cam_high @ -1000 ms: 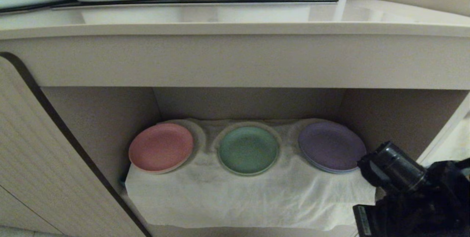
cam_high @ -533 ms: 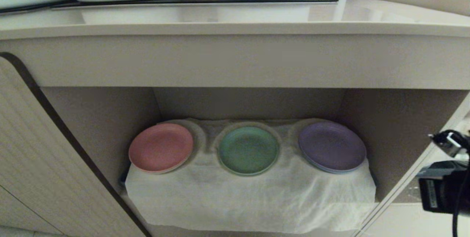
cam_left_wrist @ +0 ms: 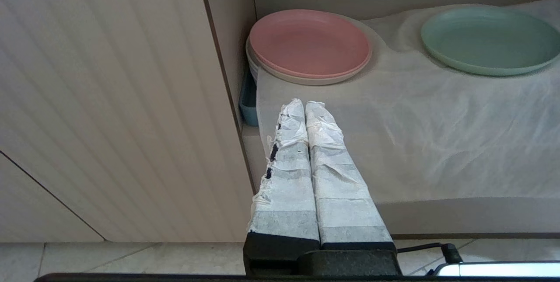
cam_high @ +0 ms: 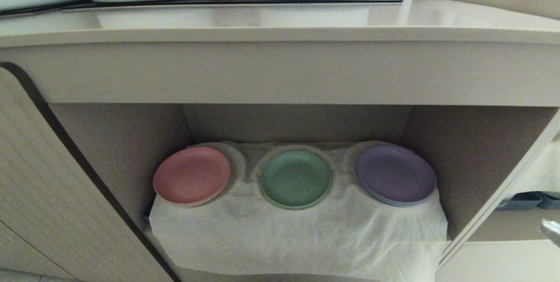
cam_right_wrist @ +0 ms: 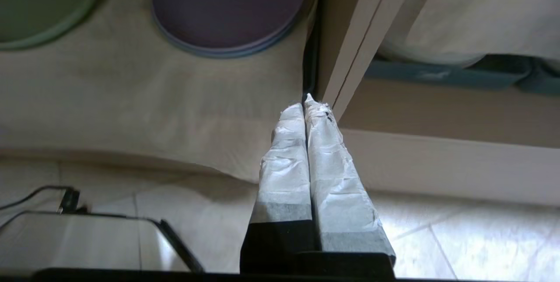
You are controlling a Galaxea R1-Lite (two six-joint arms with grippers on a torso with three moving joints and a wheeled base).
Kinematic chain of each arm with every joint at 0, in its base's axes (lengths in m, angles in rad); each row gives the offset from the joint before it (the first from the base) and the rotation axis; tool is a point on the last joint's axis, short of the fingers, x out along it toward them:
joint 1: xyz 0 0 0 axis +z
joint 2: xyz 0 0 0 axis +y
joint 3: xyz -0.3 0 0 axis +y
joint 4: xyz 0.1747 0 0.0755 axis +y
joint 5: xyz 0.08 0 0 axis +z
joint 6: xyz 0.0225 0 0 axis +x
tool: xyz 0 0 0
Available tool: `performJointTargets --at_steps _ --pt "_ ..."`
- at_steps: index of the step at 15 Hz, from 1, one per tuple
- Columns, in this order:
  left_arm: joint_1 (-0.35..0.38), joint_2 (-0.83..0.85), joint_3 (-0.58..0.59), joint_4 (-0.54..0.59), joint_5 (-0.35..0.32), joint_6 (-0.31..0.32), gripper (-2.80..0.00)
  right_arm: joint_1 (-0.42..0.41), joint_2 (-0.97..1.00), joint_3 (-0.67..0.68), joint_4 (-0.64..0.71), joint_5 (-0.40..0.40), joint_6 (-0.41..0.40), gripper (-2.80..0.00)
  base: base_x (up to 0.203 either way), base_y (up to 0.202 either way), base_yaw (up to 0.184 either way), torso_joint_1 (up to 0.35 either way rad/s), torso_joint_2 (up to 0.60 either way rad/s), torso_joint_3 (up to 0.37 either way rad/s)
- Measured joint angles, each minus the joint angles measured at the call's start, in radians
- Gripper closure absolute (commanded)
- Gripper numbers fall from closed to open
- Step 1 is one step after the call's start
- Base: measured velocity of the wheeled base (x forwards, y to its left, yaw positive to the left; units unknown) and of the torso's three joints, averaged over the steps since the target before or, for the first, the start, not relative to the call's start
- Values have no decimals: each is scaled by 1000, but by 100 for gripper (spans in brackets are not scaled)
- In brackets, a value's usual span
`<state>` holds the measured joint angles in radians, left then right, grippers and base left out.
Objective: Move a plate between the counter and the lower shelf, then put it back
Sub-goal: Pick up the plate in the cupboard
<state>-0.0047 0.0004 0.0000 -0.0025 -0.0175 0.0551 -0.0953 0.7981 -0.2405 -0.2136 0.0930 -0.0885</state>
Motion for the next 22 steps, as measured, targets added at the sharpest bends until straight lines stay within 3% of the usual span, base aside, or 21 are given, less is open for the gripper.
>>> performJointTargets --at_steps 6,17,22 --pt "0 0 0 0 -1 -1 0 29 -237 177 -33 -110 4 0 0 0 0 0 0 0" --pt "0 0 0 -1 0 0 0 63 -570 240 189 -105 8 0 0 0 0 0 0 0" --pt "0 0 0 0 0 0 0 86 -713 241 207 -98 51 0 0 0 0 0 0 0"
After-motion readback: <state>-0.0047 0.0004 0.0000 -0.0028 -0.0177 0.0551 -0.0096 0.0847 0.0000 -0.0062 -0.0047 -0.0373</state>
